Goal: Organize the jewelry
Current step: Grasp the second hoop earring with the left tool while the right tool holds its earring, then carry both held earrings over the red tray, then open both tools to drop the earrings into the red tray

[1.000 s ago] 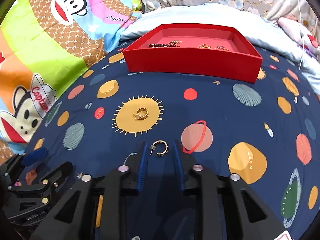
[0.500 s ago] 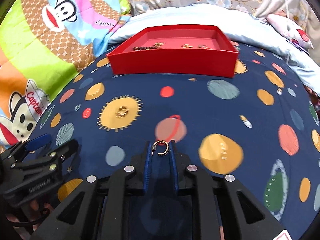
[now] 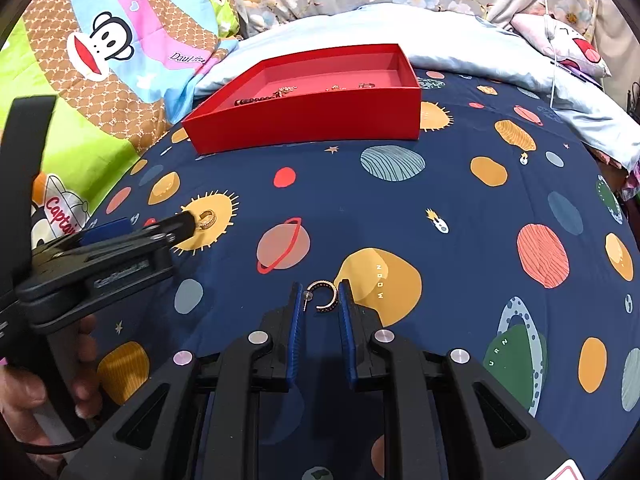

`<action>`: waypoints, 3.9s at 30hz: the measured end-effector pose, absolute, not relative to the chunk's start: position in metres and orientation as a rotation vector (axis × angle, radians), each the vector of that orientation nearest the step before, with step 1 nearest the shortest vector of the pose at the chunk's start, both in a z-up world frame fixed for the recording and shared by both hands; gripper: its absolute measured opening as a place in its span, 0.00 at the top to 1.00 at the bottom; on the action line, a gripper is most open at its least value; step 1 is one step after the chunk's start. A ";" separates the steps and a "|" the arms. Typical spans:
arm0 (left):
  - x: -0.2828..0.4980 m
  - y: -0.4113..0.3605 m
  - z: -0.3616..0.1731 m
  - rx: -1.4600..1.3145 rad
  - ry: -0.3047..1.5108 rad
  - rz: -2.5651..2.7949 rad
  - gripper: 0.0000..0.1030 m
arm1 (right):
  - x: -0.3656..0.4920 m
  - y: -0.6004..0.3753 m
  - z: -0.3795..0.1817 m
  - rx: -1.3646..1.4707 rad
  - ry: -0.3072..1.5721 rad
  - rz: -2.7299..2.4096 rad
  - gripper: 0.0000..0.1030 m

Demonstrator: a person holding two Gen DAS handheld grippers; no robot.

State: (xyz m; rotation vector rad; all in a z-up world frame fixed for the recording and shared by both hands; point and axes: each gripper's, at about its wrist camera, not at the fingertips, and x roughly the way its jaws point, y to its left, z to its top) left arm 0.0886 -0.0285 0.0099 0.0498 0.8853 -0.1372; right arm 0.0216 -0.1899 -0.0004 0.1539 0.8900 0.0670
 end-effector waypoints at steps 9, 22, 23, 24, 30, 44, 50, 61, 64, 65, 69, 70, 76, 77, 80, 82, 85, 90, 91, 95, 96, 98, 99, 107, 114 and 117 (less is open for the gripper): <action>0.098 -0.047 -0.002 0.081 0.910 -0.153 0.22 | 0.023 -0.193 -0.002 0.172 0.885 0.076 0.84; 0.097 -0.047 -0.001 0.072 0.890 -0.154 0.42 | 0.024 -0.193 -0.003 0.183 0.885 0.082 0.84; 0.097 -0.048 -0.001 0.074 0.888 -0.154 0.44 | 0.023 -0.193 -0.003 0.183 0.884 0.082 0.84; 0.096 -0.049 -0.001 0.078 0.885 -0.156 0.49 | 0.023 -0.193 -0.003 0.184 0.884 0.082 0.84; 0.093 -0.056 0.001 0.103 0.872 -0.190 0.79 | 0.023 -0.193 -0.003 0.187 0.884 0.084 0.84; 0.085 -0.042 0.006 0.014 0.895 -0.234 0.82 | 0.023 -0.193 -0.003 0.193 0.882 0.086 0.84; 0.078 -0.031 0.016 -0.025 0.890 -0.232 0.82 | 0.023 -0.193 -0.002 0.199 0.878 0.084 0.84; 0.072 -0.022 0.047 -0.021 0.842 -0.231 0.81 | 0.020 -0.202 0.005 0.218 0.853 0.067 0.84; 0.074 -0.021 0.060 -0.014 0.818 -0.238 0.81 | 0.023 -0.211 0.014 0.248 0.838 0.074 0.84; 0.076 -0.022 0.063 -0.012 0.811 -0.240 0.81 | 0.024 -0.213 0.016 0.248 0.832 0.072 0.84; 0.085 -0.024 0.078 -0.002 0.778 -0.243 0.81 | 0.035 -0.220 0.035 0.223 0.784 0.057 0.84; 0.089 -0.025 0.082 0.002 0.772 -0.241 0.81 | 0.038 -0.222 0.039 0.219 0.775 0.057 0.84; 0.113 -0.034 0.098 0.025 0.736 -0.223 0.81 | 0.063 -0.223 0.067 0.176 0.708 0.063 0.84; 0.117 -0.035 0.100 0.026 0.731 -0.220 0.81 | 0.066 -0.224 0.070 0.175 0.701 0.065 0.84; 0.134 -0.039 0.107 0.034 0.718 -0.205 0.81 | 0.085 -0.228 0.082 0.176 0.677 0.075 0.84; 0.147 -0.042 0.113 0.044 0.705 -0.193 0.81 | 0.096 -0.229 0.088 0.179 0.668 0.082 0.84; 0.163 -0.044 0.119 0.044 0.707 -0.197 0.81 | 0.115 -0.233 0.096 0.188 0.661 0.093 0.84; 0.190 -0.053 0.128 0.066 0.687 -0.185 0.81 | 0.146 -0.240 0.104 0.205 0.657 0.102 0.84; 0.196 -0.055 0.129 0.068 0.687 -0.184 0.81 | 0.154 -0.242 0.105 0.213 0.658 0.105 0.84; 0.215 -0.061 0.130 0.061 0.697 -0.189 0.81 | 0.177 -0.246 0.109 0.230 0.663 0.111 0.84; 0.220 -0.062 0.129 0.065 0.697 -0.186 0.81 | 0.184 -0.247 0.109 0.236 0.667 0.114 0.84; 0.229 -0.066 0.129 0.076 0.697 -0.182 0.81 | 0.194 -0.249 0.109 0.245 0.671 0.116 0.84; 0.233 -0.068 0.128 0.078 0.698 -0.182 0.81 | 0.201 -0.250 0.109 0.251 0.673 0.117 0.84; 0.264 -0.072 0.125 0.080 0.711 -0.174 0.81 | 0.235 -0.253 0.104 0.254 0.692 0.110 0.84; 0.281 -0.075 0.112 0.096 0.731 -0.160 0.81 | 0.255 -0.250 0.096 0.219 0.712 0.100 0.84; 0.287 -0.077 0.107 0.097 0.742 -0.158 0.81 | 0.260 -0.249 0.092 0.213 0.718 0.099 0.84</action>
